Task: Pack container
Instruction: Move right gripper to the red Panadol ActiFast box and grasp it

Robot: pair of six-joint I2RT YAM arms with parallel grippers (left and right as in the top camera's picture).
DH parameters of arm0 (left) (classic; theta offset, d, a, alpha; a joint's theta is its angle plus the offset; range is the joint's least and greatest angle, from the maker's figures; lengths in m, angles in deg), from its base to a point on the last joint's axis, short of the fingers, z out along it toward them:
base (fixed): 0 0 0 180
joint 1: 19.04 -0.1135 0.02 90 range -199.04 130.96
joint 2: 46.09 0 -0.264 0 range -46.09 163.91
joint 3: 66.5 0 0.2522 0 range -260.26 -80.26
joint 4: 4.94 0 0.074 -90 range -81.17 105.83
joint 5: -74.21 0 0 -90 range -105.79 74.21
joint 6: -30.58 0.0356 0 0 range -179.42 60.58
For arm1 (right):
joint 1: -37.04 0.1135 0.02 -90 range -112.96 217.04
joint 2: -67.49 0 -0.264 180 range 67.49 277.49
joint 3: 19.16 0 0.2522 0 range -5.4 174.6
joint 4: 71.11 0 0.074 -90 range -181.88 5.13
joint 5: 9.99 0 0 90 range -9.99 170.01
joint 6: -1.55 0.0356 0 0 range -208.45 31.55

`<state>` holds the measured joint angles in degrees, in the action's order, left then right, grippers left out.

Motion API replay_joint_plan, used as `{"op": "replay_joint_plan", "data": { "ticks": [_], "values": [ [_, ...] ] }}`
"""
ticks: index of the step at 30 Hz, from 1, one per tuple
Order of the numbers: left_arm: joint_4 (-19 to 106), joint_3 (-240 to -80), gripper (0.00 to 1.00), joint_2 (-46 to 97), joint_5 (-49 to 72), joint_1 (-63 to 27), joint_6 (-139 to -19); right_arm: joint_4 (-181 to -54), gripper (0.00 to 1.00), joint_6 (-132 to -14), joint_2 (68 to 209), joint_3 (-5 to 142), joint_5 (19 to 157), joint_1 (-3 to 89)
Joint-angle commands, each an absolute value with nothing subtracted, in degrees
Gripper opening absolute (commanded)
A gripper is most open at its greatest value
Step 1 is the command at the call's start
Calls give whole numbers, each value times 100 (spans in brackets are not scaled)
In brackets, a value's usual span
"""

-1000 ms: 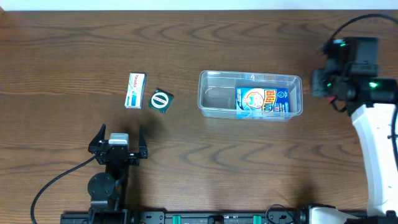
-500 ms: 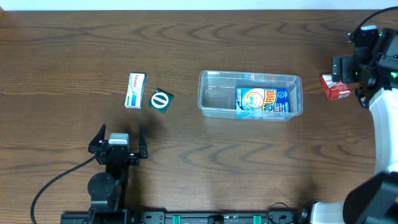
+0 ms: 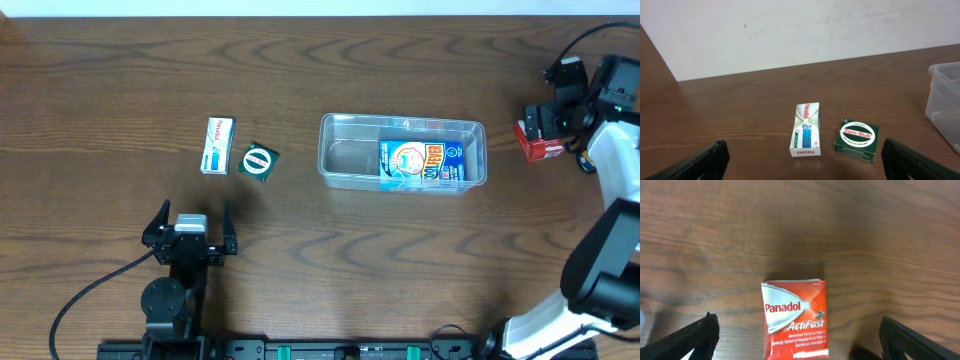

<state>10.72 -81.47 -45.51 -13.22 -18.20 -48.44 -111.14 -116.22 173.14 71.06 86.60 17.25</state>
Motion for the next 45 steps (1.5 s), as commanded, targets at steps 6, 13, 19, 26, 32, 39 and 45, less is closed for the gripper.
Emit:
{"op": "replay_joint_plan", "data": {
  "ticks": [6,13,19,26,32,39,45],
  "values": [
    [1281,-8049,98,-4586,-1457,-1848,-4765,-10978,99,-11657,17650,7174,8813,1673],
    [1281,-8049,98,-4586,-1457,-1848,-4765,-10685,99,-11375,18203,7174,8542,1671],
    [1281,-8049,98,-4586,-1457,-1848,-4765,-10567,99,-11375,18271,7174,8535,1668],
    [1281,-8049,98,-4586,-1457,-1848,-4765,-10539,94,-11204,18380,7174,8535,1668],
    [1281,-8049,98,-4586,-1457,-1848,-4765,-10609,94,-11137,18553,7174,8430,1671],
    [1281,-8049,98,-4586,-1457,-1848,-4765,-10832,89,-11115,18553,7174,8386,1668],
    [1281,-8049,98,-4586,-1457,-1848,-4765,-10893,82,-10966,18536,7229,8389,1699]
  ]
}}
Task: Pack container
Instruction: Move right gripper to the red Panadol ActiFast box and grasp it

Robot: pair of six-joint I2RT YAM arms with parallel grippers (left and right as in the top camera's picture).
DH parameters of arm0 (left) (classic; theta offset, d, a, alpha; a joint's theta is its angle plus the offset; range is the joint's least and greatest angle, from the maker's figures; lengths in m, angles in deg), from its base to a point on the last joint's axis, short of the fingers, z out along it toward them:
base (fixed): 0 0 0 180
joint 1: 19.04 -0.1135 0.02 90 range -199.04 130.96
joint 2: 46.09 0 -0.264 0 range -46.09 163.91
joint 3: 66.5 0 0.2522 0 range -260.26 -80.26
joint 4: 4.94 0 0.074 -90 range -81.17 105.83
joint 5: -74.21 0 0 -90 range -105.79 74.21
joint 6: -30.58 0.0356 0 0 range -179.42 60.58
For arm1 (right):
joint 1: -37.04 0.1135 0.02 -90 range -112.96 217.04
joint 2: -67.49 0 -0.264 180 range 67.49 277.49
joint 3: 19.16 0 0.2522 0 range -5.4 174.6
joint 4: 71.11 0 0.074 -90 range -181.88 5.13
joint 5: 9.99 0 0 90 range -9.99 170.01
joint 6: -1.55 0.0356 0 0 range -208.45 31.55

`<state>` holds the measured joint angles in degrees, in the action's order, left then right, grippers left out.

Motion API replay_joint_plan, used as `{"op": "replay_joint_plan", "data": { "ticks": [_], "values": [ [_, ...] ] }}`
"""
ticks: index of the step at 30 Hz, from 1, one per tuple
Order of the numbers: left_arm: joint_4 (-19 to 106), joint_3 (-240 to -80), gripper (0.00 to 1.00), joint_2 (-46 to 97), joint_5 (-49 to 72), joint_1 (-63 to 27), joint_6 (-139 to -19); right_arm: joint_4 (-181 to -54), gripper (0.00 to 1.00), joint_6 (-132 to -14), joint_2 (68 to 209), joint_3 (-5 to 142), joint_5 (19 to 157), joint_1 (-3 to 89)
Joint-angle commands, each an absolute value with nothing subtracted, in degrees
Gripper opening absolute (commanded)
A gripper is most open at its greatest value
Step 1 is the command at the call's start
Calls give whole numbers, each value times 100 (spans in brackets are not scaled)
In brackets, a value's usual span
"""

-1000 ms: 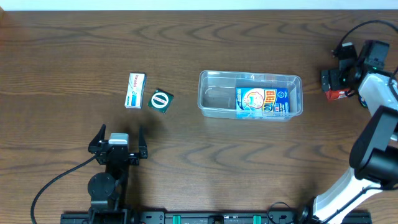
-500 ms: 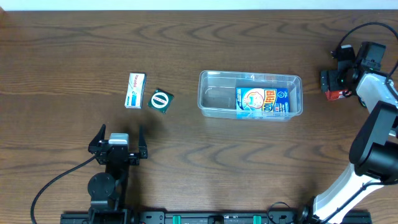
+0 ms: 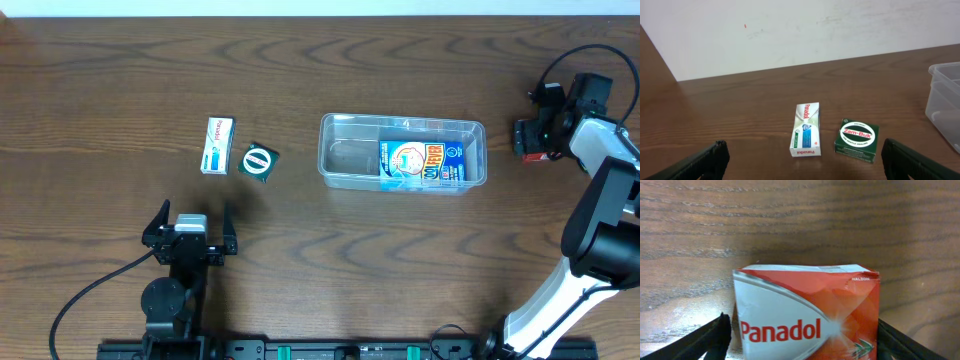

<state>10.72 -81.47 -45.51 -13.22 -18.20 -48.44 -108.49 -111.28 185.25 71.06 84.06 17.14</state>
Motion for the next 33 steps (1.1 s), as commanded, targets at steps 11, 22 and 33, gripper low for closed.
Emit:
{"op": "replay_joint_plan", "data": {
  "ticks": [11,22,33],
  "values": [
    [1281,-8049,98,-4586,-1457,-1848,-4765,-11194,67,-10656,18518,7454,8277,1723],
    [1281,-8049,98,-4586,-1457,-1848,-4765,-12117,57,-10363,18509,8116,8281,1869],
    [1281,-8049,98,-4586,-1457,-1848,-4765,-14230,55,-9666,18507,9753,8321,2492]
  ]
}}
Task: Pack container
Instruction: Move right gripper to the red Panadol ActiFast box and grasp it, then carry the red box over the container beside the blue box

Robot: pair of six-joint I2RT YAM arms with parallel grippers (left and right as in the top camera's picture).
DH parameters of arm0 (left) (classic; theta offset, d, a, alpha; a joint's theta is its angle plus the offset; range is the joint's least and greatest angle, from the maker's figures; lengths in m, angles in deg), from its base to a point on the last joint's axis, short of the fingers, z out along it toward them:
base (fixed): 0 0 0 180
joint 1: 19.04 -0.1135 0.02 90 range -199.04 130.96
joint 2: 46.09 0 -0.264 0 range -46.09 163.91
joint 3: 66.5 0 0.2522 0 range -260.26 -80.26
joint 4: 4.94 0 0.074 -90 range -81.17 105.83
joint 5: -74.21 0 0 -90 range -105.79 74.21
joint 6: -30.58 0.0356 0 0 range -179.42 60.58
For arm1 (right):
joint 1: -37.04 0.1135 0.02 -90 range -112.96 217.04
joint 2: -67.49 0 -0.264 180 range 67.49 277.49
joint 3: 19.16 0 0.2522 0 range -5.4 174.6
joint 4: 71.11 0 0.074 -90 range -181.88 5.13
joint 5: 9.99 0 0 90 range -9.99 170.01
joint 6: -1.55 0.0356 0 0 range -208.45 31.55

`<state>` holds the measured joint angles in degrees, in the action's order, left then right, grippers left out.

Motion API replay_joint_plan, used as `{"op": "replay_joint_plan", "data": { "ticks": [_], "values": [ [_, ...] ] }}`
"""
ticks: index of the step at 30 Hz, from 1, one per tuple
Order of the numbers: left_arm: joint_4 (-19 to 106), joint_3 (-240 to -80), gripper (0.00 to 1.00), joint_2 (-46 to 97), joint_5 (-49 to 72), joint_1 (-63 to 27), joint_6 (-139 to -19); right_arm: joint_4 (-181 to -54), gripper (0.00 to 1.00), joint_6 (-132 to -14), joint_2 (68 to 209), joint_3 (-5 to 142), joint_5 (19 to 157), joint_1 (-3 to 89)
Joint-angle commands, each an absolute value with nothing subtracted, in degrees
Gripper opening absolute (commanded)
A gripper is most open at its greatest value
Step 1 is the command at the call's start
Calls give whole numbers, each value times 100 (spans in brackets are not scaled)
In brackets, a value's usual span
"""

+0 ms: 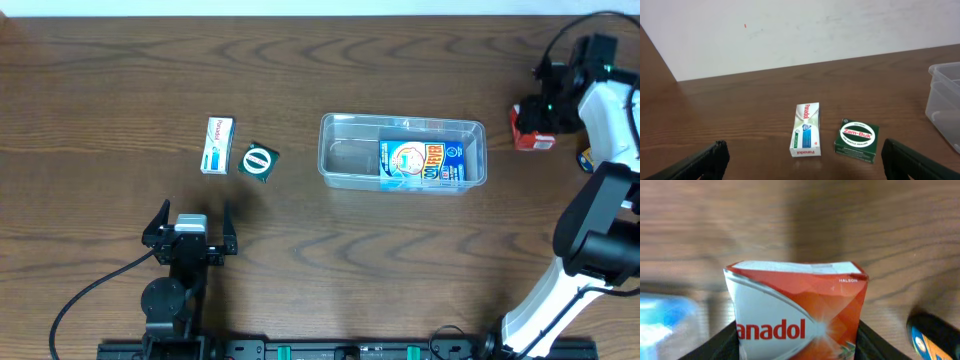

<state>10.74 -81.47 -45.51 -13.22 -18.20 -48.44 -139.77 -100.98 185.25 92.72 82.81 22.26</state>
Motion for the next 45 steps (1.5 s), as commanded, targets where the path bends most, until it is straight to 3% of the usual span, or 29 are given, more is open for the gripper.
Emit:
{"op": "replay_joint_plan", "data": {
  "ticks": [1,11,28,45],
  "values": [
    [1281,-8049,98,-4586,-1457,-1848,-4765,-14453,55,-9539,18507,9948,8343,2595],
    [1281,-8049,98,-4586,-1457,-1848,-4765,-16123,55,-8061,18507,11347,8684,3887],
    [1281,-8049,98,-4586,-1457,-1848,-4765,-15787,54,-7257,18516,11329,8319,6446],
    [1281,-8049,98,-4586,-1457,-1848,-4765,-15443,51,-5762,18531,10894,7849,6949]
  ]
}}
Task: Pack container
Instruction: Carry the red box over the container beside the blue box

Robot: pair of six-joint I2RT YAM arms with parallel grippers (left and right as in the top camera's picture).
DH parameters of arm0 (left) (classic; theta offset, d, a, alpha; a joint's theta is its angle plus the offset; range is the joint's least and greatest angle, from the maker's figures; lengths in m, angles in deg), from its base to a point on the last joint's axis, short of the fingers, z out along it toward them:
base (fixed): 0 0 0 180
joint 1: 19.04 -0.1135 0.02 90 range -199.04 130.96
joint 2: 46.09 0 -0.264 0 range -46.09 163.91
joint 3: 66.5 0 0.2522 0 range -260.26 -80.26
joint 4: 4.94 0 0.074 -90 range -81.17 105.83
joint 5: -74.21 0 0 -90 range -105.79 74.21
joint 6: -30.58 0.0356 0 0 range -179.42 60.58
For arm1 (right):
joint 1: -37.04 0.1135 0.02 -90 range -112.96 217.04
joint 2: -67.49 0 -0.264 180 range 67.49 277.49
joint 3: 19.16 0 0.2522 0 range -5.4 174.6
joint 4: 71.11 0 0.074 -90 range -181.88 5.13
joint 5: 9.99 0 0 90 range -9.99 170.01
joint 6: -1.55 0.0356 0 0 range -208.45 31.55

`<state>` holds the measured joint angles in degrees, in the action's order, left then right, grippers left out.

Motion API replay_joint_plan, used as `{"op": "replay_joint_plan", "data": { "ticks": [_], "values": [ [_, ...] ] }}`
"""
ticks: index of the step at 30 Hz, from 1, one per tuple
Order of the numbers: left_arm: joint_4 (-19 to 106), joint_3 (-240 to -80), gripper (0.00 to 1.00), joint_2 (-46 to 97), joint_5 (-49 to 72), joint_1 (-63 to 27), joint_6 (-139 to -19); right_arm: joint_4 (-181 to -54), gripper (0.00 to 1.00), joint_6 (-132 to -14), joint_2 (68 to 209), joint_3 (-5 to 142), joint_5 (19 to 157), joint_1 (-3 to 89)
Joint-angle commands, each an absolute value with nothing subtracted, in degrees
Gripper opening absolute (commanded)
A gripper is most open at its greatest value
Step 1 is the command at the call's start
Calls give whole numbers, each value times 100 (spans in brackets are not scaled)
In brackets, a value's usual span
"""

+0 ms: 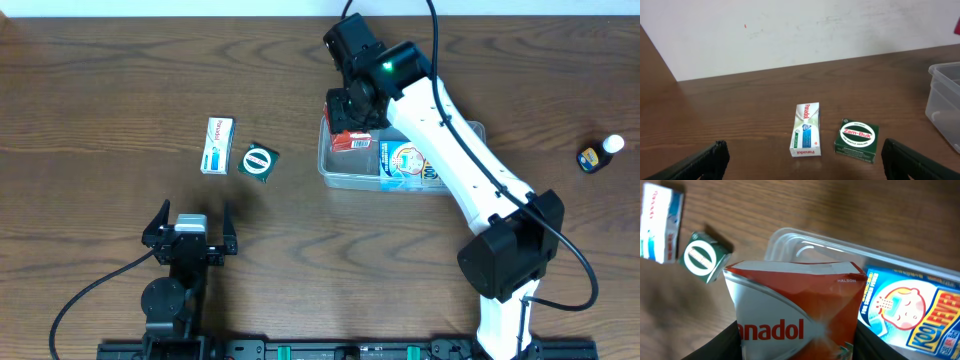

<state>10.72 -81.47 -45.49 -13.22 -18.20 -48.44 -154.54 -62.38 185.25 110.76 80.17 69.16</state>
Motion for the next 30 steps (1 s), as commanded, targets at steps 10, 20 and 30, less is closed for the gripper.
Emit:
{"op": "replay_joint_plan", "data": {
  "ticks": [10,20,30],
  "values": [
    [1281,-8049,98,-4586,-1457,-1848,-4765,-15041,54,-5541,18538,9876,7851,6960],
    [1281,-8049,98,-4586,-1457,-1848,-4765,-14123,54,-5460,18538,9122,7846,6971],
    [1281,-8049,98,-4586,-1457,-1848,-4765,-13905,54,-5616,18538,8925,7259,6971]
  ]
}}
